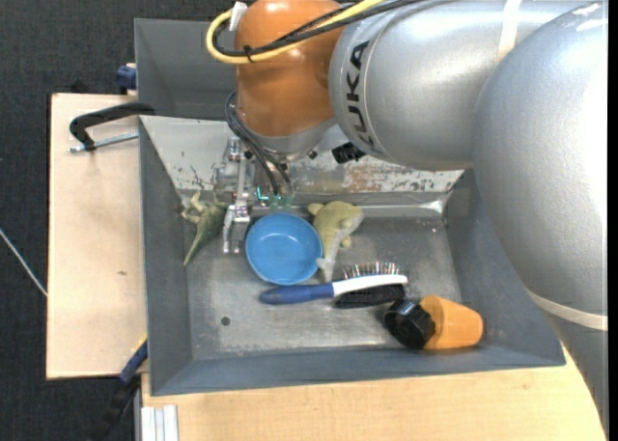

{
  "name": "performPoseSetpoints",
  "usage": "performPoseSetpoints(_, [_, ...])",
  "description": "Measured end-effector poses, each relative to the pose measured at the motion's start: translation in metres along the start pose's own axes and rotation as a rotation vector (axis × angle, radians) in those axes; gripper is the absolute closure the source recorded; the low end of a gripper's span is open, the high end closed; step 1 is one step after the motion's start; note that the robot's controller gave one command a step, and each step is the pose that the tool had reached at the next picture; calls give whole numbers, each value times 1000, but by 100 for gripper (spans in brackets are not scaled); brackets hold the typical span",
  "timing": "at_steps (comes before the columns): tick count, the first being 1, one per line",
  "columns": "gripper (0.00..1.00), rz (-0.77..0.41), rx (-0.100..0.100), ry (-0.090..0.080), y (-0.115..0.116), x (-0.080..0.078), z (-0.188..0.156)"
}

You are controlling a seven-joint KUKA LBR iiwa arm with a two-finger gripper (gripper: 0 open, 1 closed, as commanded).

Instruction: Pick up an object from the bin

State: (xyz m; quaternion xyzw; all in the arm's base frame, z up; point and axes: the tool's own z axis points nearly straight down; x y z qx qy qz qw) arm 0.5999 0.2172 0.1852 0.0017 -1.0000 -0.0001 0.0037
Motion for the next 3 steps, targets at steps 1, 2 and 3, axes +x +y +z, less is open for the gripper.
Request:
performPoseSetpoints(1, [0, -158, -1, -19, -77, 61, 114])
performPoseSetpoints(2, [100, -156, -2, -28, -76, 58, 109])
performPoseSetpoints(3, [100, -160, -2, -20, -71, 72, -23])
